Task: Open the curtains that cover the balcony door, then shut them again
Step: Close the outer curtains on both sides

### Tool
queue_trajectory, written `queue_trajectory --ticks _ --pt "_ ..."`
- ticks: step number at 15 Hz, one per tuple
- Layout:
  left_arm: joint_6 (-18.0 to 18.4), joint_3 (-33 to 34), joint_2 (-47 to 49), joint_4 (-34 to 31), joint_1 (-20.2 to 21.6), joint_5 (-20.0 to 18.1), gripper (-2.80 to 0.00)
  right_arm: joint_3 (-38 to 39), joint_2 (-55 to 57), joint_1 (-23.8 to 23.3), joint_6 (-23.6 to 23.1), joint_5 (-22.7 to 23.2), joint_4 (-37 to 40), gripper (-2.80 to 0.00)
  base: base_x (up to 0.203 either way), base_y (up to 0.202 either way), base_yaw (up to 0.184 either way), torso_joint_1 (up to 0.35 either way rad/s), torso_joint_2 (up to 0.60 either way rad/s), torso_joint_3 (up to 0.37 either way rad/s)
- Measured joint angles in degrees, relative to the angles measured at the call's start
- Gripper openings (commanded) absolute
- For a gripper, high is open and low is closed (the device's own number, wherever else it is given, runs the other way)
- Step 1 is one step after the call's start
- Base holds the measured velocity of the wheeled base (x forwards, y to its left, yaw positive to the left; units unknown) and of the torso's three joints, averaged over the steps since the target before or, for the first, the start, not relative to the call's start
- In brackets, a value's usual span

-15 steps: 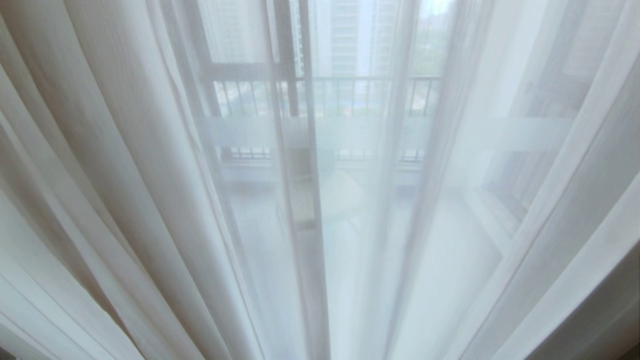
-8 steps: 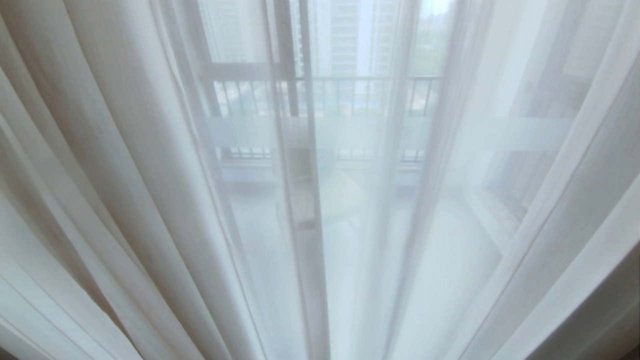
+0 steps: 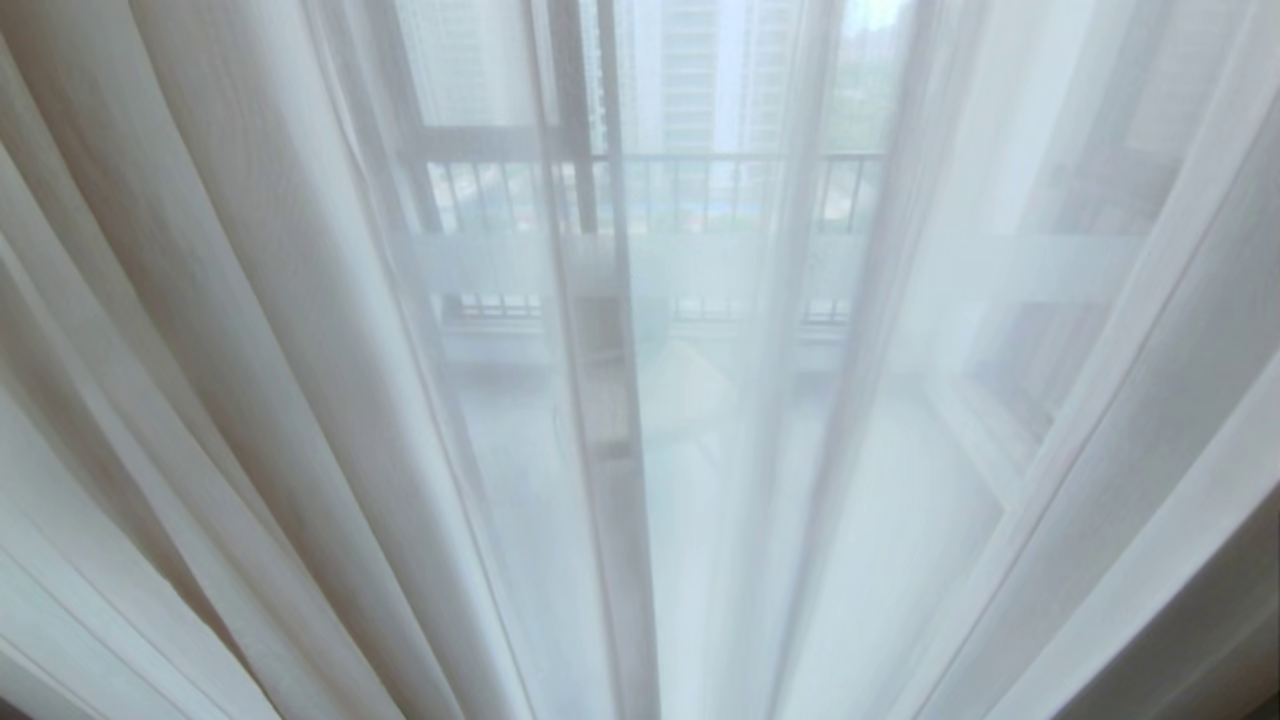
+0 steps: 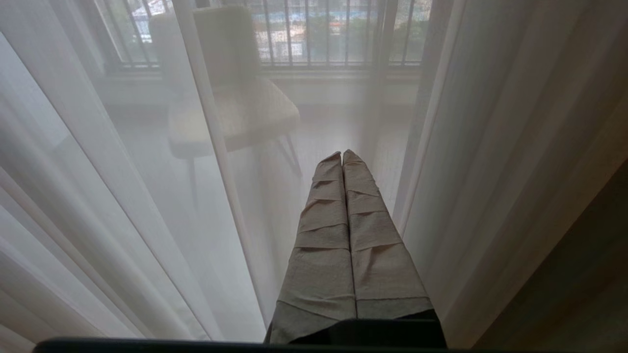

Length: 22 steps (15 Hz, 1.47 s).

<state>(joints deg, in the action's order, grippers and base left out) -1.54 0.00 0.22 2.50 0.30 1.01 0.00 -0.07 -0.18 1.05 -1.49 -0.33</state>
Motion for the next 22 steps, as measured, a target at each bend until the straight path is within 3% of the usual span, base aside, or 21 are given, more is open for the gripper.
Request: queue_trajectory --ticks 22 --pt "0.0 0.0 0.0 0.0 0.0 0.0 -2.80 0.0 0.0 0.0 0.0 0.0 0.0 -2.80 0.000 0.000 0.000 0.000 0.00 0.000"
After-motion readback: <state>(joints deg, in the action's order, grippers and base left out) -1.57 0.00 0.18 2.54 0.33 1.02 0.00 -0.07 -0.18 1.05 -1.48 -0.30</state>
